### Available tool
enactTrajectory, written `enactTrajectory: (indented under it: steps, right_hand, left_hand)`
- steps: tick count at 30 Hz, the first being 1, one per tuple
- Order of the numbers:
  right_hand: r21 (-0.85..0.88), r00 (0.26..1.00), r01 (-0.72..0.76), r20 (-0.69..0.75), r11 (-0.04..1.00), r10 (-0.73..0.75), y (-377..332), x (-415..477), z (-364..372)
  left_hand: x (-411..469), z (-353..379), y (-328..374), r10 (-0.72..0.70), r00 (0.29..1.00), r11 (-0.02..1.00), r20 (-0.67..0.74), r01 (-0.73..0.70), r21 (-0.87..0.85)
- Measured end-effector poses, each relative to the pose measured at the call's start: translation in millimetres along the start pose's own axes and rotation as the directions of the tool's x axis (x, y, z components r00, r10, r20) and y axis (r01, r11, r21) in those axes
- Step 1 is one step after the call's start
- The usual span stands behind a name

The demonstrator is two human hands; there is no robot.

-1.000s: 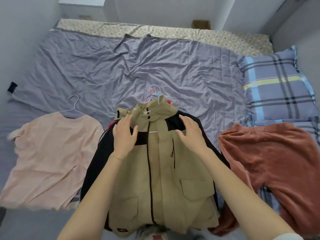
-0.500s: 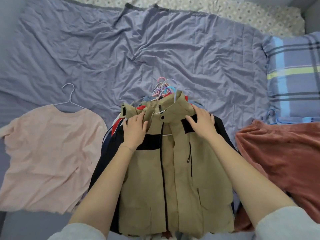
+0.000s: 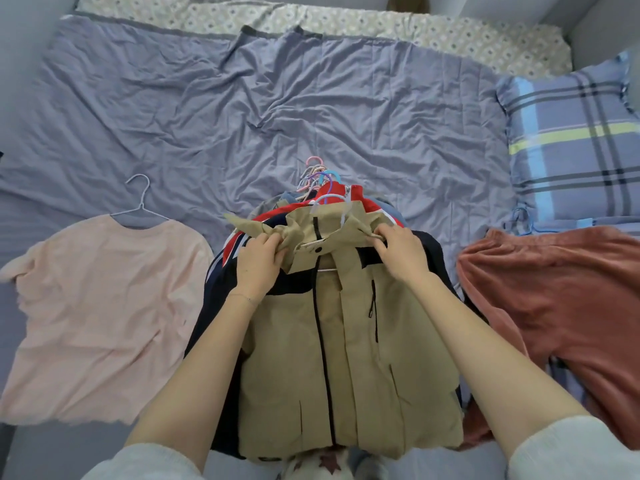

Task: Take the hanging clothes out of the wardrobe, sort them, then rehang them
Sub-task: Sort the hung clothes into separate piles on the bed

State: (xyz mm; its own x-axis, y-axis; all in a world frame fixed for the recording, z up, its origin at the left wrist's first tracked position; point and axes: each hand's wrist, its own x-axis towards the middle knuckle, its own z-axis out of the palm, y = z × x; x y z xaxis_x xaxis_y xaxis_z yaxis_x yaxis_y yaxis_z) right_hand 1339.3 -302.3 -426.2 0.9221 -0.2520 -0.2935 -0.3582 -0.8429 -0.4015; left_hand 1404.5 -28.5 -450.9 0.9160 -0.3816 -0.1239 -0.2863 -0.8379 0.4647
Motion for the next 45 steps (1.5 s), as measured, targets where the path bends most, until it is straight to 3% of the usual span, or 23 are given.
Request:
enactTrajectory:
  steps: [4, 13, 18, 25, 32, 45]
  right_hand:
    - [0.090, 0.989, 0.062, -0.143, 0.994, -0.048, -13.8, -43.2, -5.1]
    - [0.252, 0.943, 0.120, -0.330, 0.960, -0.032, -25.8, -185.9, -35.8]
    - [0.289, 0.919, 0.204, -0.385, 0.935, -0.081, -39.3, -272.0, -55.2]
    - [0.426, 0.953, 0.228, -0.281, 0.876, -0.111, -79.9, -366.7, -65.6]
    - [0.329, 0.938, 0.264, -0.306, 0.906, -0.162, -148.2, -412.4, -52.8]
    - [0.295, 0.944, 0.280, -0.254, 0.914, -0.208, -333.9, -450.6, 31.9]
  left_hand:
    - [-18.1, -14.1, 10.4, 0.029, 0.999, 0.997, 0.031, -0.027, -0.077]
    - [-137.0, -60.1, 46.8, 0.115, 0.979, 0.978, -0.170, -0.141, -0.151]
    - [-228.5, -90.0, 61.7, 0.075, 0.965, 0.968, -0.250, -0.130, -0.213]
    - [-362.0, -134.4, 60.0, -0.084, 0.939, 0.921, -0.334, -0.055, -0.385]
    - [-435.8, -187.9, 27.1, -0.227, 0.879, 0.897, -0.419, 0.022, -0.440]
    - [-518.1, -283.9, -137.0, -0.307, 0.827, 0.908, -0.470, 0.107, -0.405]
